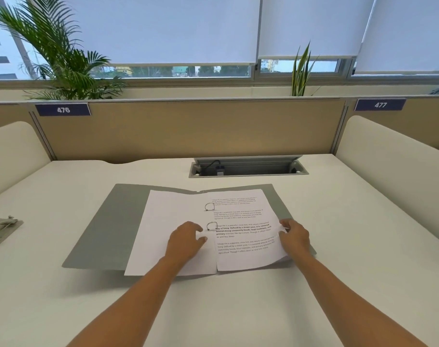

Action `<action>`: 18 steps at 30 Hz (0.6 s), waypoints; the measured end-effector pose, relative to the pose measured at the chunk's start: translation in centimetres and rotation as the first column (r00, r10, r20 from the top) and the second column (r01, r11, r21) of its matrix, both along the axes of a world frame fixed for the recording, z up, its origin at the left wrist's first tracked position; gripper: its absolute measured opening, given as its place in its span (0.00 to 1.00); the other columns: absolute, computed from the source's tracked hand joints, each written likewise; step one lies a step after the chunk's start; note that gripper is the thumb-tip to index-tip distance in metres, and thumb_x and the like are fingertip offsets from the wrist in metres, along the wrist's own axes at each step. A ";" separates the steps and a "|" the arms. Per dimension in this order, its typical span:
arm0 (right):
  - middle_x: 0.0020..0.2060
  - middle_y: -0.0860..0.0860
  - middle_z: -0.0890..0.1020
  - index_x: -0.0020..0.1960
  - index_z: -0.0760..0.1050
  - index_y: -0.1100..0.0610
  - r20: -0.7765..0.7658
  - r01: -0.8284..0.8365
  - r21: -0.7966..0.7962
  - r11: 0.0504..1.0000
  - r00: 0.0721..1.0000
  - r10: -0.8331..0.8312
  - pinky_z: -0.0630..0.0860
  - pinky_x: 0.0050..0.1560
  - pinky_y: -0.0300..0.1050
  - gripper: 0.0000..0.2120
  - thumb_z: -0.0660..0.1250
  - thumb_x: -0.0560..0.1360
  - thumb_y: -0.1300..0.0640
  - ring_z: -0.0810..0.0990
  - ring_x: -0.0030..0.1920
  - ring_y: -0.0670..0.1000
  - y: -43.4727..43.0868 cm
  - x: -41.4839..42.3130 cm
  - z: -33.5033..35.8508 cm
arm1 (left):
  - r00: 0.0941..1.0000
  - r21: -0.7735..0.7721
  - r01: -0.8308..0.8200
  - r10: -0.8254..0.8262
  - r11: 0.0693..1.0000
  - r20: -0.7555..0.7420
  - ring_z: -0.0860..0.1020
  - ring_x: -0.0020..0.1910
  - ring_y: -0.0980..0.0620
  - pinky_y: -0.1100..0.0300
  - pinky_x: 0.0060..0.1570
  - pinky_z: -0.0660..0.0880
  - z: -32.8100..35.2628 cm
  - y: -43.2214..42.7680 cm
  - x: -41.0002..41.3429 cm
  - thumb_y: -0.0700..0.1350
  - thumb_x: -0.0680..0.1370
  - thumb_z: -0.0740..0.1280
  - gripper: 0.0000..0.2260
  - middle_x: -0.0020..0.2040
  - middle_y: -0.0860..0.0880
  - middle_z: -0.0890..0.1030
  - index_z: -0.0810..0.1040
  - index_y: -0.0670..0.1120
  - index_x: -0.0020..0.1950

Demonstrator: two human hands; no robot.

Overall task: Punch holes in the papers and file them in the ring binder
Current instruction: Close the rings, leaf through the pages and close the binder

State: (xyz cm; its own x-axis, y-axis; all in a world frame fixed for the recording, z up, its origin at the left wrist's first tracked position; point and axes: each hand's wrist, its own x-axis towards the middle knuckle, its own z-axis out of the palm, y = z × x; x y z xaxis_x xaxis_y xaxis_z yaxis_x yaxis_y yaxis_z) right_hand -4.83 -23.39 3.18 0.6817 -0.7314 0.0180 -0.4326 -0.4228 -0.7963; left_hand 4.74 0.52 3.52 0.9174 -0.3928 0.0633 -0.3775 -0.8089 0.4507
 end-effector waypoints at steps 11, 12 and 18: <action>0.54 0.56 0.82 0.57 0.78 0.61 0.283 -0.185 0.189 0.964 0.951 0.127 0.72 0.51 0.41 0.11 0.62 0.78 0.60 0.79 0.54 0.54 2.2 0.3 1.1 | 0.838 -0.577 -0.192 -0.173 0.794 -0.517 0.80 0.36 0.50 0.64 0.38 0.79 2.3 -8.3 -2.9 0.41 0.76 0.67 0.12 0.39 0.43 0.81 0.79 0.33 0.53; 0.54 0.56 0.82 0.56 0.78 0.61 0.289 -0.208 0.206 0.956 0.947 0.143 0.73 0.51 0.43 0.11 0.60 0.78 0.59 0.79 0.54 0.55 2.4 0.4 1.1 | 0.805 -0.584 -0.237 -0.179 0.777 -0.565 0.80 0.35 0.50 0.65 0.36 0.79 2.4 -8.9 -3.0 0.43 0.76 0.67 0.13 0.38 0.44 0.81 0.79 0.33 0.53; 0.54 0.53 0.81 0.55 0.79 0.58 0.279 -0.296 0.198 0.934 0.931 0.236 0.73 0.59 0.44 0.11 0.59 0.79 0.61 0.78 0.56 0.53 3.3 0.5 0.5 | 0.763 -0.602 -0.355 -0.151 0.715 -0.629 0.80 0.32 0.50 0.67 0.25 0.75 2.8 -10.2 -3.2 0.42 0.75 0.68 0.10 0.36 0.44 0.80 0.79 0.34 0.48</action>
State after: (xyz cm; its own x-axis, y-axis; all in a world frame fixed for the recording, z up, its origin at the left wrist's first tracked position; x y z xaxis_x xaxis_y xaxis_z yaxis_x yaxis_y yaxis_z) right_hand -4.28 -20.05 3.71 0.8473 -0.5275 0.0622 -0.1072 -0.2845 -0.9527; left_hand 1.51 -9.73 6.33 0.8737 -0.3758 -0.3089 0.2426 -0.2140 0.9462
